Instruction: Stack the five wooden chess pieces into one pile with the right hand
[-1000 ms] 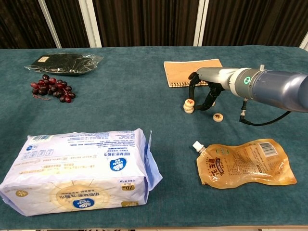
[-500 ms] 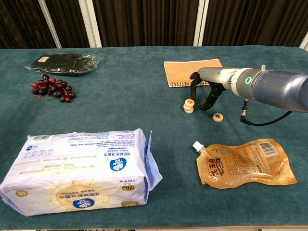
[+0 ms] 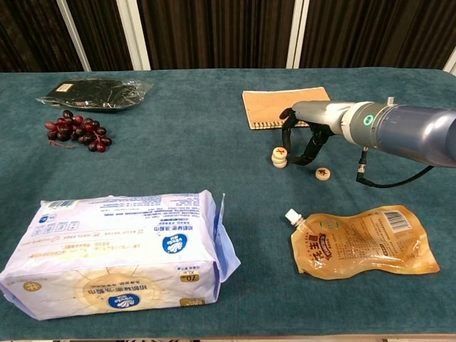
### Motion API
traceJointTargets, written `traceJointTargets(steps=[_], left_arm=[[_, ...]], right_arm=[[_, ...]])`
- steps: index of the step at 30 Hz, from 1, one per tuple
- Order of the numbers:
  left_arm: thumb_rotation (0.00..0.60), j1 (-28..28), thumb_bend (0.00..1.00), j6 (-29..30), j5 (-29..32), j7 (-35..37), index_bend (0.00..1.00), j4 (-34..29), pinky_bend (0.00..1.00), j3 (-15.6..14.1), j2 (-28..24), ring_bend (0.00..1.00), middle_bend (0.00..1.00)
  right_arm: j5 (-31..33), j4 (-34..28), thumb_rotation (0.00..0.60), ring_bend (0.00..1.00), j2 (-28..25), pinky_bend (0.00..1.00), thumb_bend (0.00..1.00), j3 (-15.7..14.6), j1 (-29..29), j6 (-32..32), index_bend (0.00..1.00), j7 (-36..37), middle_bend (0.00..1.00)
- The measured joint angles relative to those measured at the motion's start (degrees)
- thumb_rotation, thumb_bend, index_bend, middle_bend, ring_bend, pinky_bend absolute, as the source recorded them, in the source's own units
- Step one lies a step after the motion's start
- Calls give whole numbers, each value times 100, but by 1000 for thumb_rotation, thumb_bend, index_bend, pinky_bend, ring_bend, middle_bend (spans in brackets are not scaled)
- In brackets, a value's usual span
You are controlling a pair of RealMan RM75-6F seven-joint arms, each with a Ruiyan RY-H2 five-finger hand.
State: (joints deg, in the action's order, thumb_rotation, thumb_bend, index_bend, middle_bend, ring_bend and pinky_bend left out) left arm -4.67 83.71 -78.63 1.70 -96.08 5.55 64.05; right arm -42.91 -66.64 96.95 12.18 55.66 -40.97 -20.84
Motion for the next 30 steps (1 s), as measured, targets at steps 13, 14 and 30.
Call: traceJointTargets(steps=[13, 14, 30], left_arm=[[600, -1, 624, 1, 0, -13, 143, 6, 0, -1, 0, 0, 0], [600, -1, 624, 0, 5, -13, 143, 5, 0, 1, 1, 0, 0], [600, -3, 624, -27, 39, -61, 143, -18, 0, -4, -3, 0, 0]], right_arm=[[18, -2, 600, 0, 25, 0, 406, 27, 28, -53, 521, -17, 0], [31, 7, 600, 0, 26, 0, 406, 29, 28, -59, 521, -23, 0], [136, -164, 600, 0, -157, 0, 406, 37, -2, -40, 362, -59, 0]])
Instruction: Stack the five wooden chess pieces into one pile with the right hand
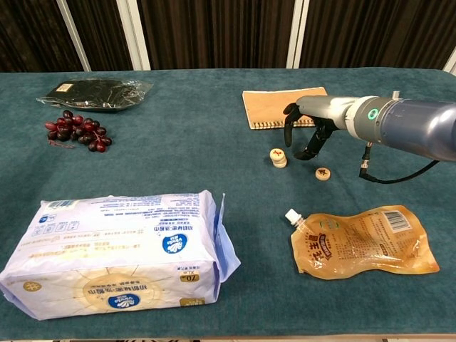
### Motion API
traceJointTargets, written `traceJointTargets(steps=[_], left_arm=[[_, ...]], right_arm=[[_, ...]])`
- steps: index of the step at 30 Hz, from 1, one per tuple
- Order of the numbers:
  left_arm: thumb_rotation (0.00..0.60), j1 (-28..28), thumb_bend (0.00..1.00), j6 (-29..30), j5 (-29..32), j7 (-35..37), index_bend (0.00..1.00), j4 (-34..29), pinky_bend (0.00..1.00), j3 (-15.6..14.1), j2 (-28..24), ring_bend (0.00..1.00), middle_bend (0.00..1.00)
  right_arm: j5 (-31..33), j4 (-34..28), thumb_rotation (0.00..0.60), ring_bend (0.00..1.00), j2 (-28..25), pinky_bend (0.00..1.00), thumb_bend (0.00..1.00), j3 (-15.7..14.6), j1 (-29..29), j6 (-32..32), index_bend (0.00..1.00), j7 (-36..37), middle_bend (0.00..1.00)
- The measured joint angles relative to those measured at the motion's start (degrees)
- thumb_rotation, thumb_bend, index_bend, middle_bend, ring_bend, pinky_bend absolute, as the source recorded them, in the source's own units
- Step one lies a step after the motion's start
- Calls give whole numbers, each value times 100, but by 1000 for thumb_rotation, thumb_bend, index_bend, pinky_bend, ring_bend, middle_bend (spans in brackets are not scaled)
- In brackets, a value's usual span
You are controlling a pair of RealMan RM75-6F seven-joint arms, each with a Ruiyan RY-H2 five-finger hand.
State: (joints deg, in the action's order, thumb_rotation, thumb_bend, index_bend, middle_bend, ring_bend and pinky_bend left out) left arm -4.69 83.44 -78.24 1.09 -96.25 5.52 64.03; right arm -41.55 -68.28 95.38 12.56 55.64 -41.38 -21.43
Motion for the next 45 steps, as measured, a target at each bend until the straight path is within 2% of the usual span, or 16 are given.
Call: traceJointTargets(steps=[8, 11, 21, 28, 45], left_arm=[[600, 2, 624, 3, 9, -2, 147, -5, 0, 5, -7, 0, 0], [600, 1, 624, -6, 14, 0, 149, -9, 0, 3, -7, 0, 0], [600, 2, 624, -16, 30, 38, 149, -22, 0, 10, -16, 0, 0], [600, 1, 624, -18, 32, 47, 149, -31, 0, 12, -19, 0, 0], [600, -2, 624, -19, 31, 48, 149, -28, 0, 14, -17, 0, 0]], right_arm=[[357, -350, 600, 0, -271, 0, 406, -101, 143, 189, 141, -319, 0], [595, -522, 600, 0, -342, 0, 406, -121, 224, 179, 106, -422, 0], [802, -631, 600, 0, -230, 0, 406, -103, 350, -45, 105, -436, 0], [839, -407, 600, 0, 67, 0, 406, -65, 406, -145, 104, -370, 0], [914, 14, 600, 0, 388, 0, 406, 25, 481, -168, 105, -342, 0]])
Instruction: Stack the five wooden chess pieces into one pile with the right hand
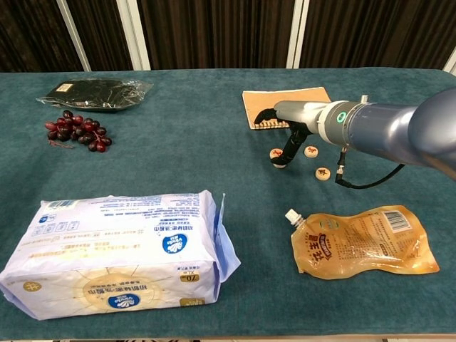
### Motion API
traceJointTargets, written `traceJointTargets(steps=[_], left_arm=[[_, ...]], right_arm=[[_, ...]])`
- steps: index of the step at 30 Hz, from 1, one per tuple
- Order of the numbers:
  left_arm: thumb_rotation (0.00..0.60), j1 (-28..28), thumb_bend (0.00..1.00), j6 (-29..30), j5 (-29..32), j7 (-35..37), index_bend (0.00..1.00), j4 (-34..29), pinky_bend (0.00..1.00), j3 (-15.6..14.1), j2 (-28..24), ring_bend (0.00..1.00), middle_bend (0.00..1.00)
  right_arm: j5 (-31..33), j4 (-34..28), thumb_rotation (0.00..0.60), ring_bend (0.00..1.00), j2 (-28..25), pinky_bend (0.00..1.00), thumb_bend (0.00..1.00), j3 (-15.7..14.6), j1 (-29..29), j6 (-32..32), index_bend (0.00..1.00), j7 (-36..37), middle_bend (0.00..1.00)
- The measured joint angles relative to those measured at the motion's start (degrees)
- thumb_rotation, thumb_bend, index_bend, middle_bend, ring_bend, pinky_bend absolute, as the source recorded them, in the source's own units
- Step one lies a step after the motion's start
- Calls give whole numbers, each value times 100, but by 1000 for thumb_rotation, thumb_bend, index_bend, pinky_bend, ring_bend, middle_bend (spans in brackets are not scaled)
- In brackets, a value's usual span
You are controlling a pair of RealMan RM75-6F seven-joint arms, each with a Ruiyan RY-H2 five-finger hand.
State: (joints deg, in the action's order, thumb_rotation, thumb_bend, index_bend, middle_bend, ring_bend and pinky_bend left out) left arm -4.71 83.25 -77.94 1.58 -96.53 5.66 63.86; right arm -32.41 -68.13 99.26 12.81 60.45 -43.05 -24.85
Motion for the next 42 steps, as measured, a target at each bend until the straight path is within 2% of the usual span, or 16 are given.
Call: traceJointTargets(steps=[33, 42], left_arm=[[600, 9, 624, 8, 10, 2, 150, 5, 0, 1, -5, 0, 0], [600, 7, 624, 0, 16, 19, 150, 15, 0, 4, -7, 0, 0]], right_arm=[[48, 183, 600, 0, 82, 0, 406, 80, -23, 55, 132, -41, 0], [-67, -164, 600, 0, -250, 0, 405, 121, -117, 20, 136, 53, 0]])
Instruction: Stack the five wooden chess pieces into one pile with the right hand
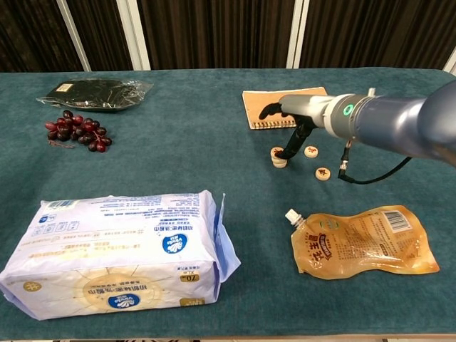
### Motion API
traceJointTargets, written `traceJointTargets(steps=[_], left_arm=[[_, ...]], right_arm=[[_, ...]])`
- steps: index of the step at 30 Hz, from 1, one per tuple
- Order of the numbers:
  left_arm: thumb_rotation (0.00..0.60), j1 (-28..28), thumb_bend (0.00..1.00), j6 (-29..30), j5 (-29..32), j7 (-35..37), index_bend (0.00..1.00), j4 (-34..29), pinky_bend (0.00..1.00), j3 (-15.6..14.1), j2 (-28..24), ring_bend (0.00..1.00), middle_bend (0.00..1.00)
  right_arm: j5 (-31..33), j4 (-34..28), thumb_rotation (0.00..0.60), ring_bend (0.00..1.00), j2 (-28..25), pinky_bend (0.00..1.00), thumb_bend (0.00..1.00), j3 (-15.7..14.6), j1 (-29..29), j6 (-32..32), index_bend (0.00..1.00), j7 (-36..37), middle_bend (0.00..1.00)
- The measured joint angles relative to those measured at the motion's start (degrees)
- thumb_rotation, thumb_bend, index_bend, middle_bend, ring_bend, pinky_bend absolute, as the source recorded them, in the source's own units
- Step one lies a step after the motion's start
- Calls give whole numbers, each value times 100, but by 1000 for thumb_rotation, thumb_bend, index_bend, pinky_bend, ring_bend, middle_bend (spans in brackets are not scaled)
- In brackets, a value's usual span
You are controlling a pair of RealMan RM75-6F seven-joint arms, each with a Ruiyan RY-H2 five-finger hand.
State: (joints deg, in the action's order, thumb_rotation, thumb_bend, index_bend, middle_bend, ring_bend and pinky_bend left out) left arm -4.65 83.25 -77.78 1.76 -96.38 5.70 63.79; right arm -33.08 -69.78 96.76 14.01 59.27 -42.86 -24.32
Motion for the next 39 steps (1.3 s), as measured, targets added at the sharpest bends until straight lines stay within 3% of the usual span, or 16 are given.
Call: traceJointTargets(steps=[6, 13, 29, 39], left_arm=[[600, 3, 624, 14, -24, -31, 150, -11, 0, -11, 6, 0, 0], [600, 6, 624, 25, -21, -74, 150, -26, 0, -14, 19, 0, 0], [600, 3, 624, 1, 17, -60, 151, -19, 0, -2, 11, 0, 0], [600, 3, 624, -2, 14, -69, 154, -26, 0, -6, 11, 0, 0]], right_arm=[[-72, -517, 600, 0, -547, 0, 405, -67, -166, -32, 147, 26, 0], [-168, -888, 600, 0, -1020, 0, 406, -388, -466, -22, 179, 96, 0], [-841, 361, 600, 0, -265, 0, 406, -451, -728, -128, 293, 632, 0], [-961, 679, 600, 0, -47, 0, 406, -314, -771, -2, 327, 782, 0]])
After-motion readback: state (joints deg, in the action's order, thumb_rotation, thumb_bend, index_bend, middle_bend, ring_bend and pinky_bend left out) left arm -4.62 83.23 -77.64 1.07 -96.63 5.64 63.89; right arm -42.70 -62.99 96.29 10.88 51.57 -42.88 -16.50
